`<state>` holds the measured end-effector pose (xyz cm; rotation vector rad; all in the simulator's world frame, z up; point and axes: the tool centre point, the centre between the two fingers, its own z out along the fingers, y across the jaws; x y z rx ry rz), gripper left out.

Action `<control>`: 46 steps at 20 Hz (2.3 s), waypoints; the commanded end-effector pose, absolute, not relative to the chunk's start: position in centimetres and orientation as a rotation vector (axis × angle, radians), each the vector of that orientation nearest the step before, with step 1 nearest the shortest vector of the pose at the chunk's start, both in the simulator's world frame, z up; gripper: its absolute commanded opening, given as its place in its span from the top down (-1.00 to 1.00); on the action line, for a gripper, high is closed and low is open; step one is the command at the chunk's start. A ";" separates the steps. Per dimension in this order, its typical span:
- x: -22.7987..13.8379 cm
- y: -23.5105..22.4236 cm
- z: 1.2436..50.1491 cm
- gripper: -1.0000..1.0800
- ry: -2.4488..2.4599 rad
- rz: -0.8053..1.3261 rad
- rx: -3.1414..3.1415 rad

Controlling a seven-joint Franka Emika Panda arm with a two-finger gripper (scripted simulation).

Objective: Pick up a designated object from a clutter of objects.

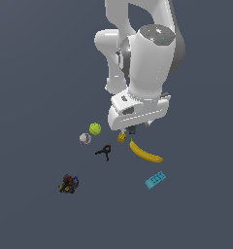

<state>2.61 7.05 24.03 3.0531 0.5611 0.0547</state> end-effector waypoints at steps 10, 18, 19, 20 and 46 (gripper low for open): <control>2.4 11.7 11.6 -0.92 1.096 0.010 2.924; 1.5 13.4 7.4 -0.92 1.276 0.001 2.868; 1.5 13.5 7.2 -0.92 1.286 0.001 2.865; 1.4 13.6 7.0 -0.92 1.293 0.000 2.862; 1.3 13.7 1.9 1.00 1.299 0.000 2.860</control>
